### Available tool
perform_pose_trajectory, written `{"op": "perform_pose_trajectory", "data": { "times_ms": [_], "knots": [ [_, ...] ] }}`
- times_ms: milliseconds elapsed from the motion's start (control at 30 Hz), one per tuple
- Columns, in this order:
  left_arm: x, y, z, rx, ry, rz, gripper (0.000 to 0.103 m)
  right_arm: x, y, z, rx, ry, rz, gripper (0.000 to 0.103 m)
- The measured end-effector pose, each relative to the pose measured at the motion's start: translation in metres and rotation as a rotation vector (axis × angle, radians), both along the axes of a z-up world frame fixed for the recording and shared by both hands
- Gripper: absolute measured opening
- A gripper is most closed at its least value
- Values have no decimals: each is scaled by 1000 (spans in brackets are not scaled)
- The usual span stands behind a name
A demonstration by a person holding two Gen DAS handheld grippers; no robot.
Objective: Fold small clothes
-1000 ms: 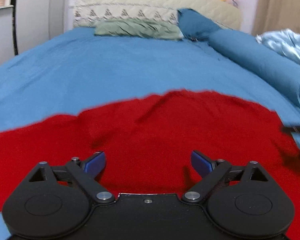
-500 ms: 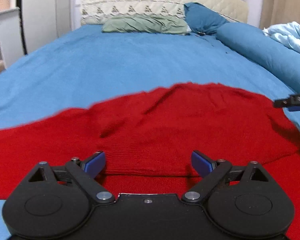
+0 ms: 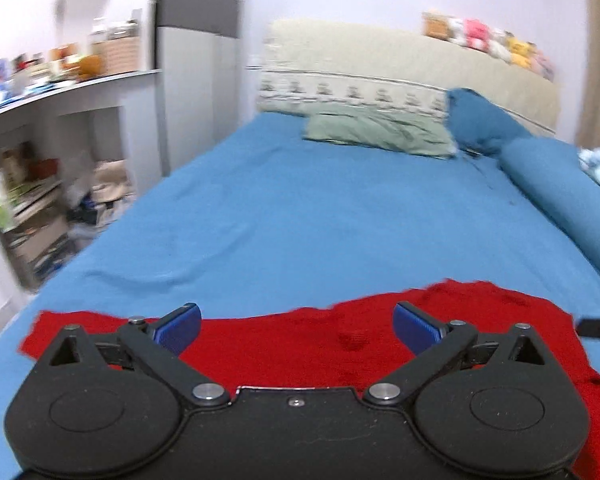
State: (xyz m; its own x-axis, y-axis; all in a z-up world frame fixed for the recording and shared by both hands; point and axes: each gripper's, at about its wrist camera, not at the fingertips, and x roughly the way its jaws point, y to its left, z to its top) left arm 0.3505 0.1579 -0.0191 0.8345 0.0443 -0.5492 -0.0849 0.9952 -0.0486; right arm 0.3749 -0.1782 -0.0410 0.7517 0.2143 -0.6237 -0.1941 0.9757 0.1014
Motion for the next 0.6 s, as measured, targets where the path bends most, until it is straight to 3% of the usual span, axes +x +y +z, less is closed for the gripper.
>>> {"op": "perform_pose_trajectory", "data": {
  "times_ms": [167,267,367,433,567,600],
  "knots": [
    [-11,82,-16,-83,21,150,103,-8,52,-10,34,27,77,103],
    [-14,147,-49,-189,69,280,102,-6,77,-21,54,67,108,103],
    [-15,201,-83,-269,105,381,92,-6,99,-34,46,87,134,103],
    [-10,223,-102,-294,127,410,85,0,108,-43,38,97,143,103],
    [3,243,-128,-347,126,416,82,6,121,-57,17,108,151,103],
    [9,245,-133,-363,124,414,77,8,121,-61,12,110,153,103]
  ]
}}
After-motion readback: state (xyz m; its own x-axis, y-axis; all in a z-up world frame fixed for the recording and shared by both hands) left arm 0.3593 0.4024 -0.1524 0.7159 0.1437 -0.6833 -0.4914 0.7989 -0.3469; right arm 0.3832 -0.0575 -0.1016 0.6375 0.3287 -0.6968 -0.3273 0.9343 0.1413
